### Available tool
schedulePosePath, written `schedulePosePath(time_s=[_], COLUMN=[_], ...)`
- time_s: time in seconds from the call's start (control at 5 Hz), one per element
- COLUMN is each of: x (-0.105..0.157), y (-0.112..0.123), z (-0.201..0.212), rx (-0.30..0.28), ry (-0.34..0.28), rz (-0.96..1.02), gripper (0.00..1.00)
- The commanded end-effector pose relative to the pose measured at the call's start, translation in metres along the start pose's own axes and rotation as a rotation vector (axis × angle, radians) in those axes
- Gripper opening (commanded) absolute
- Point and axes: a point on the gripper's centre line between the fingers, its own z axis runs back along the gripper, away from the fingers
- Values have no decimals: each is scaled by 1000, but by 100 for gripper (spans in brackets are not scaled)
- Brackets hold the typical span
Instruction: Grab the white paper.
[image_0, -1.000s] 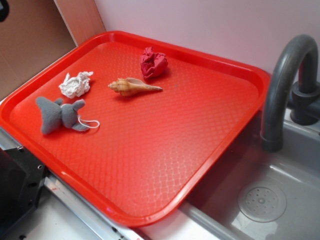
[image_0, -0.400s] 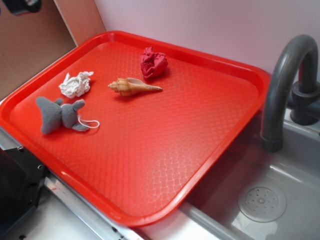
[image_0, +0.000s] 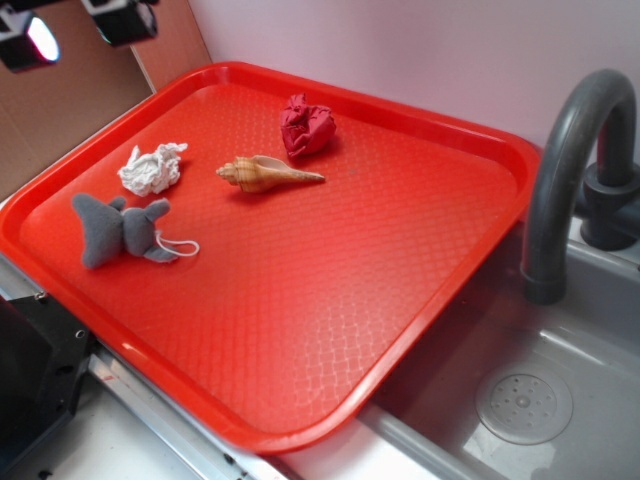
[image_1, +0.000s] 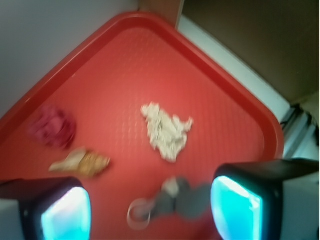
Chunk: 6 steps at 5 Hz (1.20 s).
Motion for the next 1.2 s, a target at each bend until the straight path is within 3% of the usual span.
schedulePosePath(time_s=[0.0, 0.2, 0.6, 1.0], x=[37, 44, 39, 26], y=[9, 10, 13, 20], z=[-41, -57, -97, -120], rx=[69, 80, 63, 77], ry=[-61, -54, 61, 107], rz=[-32, -65, -170, -204], gripper=[100, 100, 100, 100])
